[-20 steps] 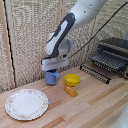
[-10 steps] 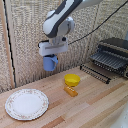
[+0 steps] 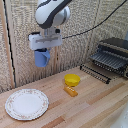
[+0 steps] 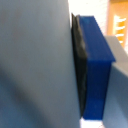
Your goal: Carefully approach the cobalt cup with your gripper. Make sure to hold the cobalt cup delicately with your gripper. Carefully elevate the cobalt cup, moving it off the surface. Position the cobalt cup to hover above the alabaster dining ware. Gently lower the cobalt cup onto the alabaster dining ware. Gradually release your hold on the cobalt cup.
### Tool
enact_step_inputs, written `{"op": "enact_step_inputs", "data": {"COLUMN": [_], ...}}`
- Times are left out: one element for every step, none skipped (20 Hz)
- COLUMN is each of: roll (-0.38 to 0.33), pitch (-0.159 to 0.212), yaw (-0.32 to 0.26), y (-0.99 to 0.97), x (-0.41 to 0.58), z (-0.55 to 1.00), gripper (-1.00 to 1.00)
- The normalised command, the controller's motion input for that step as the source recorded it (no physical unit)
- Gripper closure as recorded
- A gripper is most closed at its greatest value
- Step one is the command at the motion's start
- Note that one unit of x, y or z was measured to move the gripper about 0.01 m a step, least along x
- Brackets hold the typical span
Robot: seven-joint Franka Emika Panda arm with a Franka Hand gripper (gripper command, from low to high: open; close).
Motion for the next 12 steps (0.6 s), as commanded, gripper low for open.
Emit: {"op": "enact_step_inputs", "data": {"roll": [-0.065,-0.075,-0.087,-0.099,-0.090,-0.073,-0.069,-0.072,-0.064,-0.060,-0.048,-0.044], "pitch": [0.000,0.000,0.000,0.000,0.000,0.000,0.000,-0.010,-0.024,-0.017,-0.007,0.000], "yaw": [-0.006,-0.001,0.000,0.000,0.000,0.000,0.000,0.000,0.000,0.000,0.000,0.000], "y": [0.92,0.92,0.91,0.89,0.77,0.63,0.53,0.46,0.39,0.37,0.31,0.26], "x": [-0.029,-0.051,-0.083,-0.126,-0.166,-0.183,-0.183,-0.123,-0.069,-0.009,0.000,0.000], "z": [0.00,0.00,0.00,-0.06,-0.12,-0.19,-0.28,-0.30,-0.31,-0.33,-0.34,-0.34], "gripper": [1.00,1.00,1.00,1.00,1.00,1.00,1.00,1.00,1.00,1.00,1.00,1.00]}}
